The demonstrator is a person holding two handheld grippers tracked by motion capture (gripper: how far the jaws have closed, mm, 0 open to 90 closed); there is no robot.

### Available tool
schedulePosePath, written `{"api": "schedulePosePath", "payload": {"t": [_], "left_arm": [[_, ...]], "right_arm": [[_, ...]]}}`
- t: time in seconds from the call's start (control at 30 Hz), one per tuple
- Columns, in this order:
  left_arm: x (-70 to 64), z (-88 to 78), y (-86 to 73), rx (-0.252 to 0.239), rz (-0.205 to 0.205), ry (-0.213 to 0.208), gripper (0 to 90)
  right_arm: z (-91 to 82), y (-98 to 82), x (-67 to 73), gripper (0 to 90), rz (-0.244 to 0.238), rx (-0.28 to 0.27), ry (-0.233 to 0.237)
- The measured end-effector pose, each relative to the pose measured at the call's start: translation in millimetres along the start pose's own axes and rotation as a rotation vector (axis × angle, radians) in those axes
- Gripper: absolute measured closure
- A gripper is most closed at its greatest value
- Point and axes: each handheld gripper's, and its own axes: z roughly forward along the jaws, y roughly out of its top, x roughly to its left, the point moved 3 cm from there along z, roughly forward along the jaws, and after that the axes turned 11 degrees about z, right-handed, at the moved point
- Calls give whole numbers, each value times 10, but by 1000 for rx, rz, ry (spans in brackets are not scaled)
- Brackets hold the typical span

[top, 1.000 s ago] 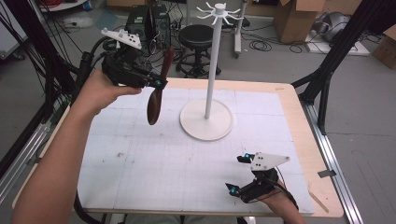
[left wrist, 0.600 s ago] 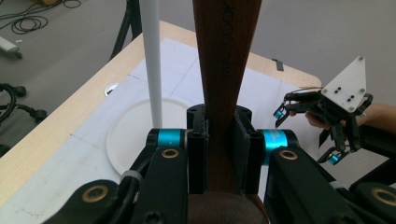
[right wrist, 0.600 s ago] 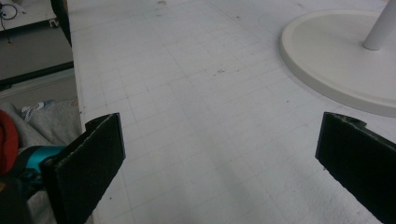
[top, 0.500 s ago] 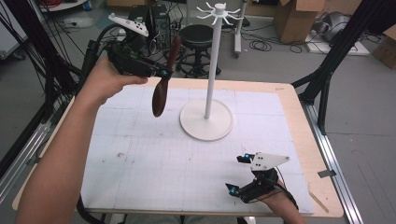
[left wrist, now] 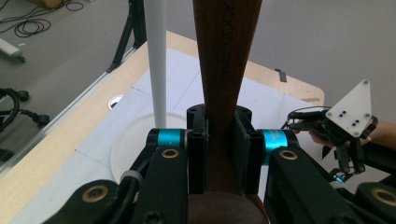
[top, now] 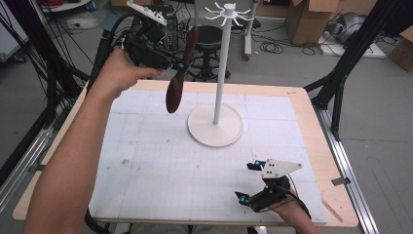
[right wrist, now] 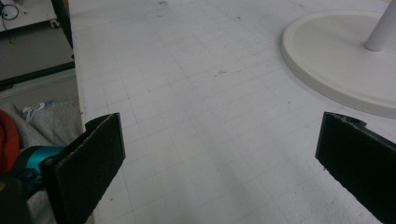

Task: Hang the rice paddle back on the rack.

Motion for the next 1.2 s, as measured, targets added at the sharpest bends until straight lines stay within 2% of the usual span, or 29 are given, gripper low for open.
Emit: {"api": "schedulePosePath", "payload": {"t": [0.43,0.57,1.2], "left_arm": [[124,28,183,-10,-11,16,777],[175,39,188,1,-22,32,777],[272,131,255,-2,-47,28,777]], "right_arm": [[-21,-8,0,5,2,-8,-5],[-21,-10,4,5,4,-5,-5],[-17,-5,8,5,1,-8,-3]]}}
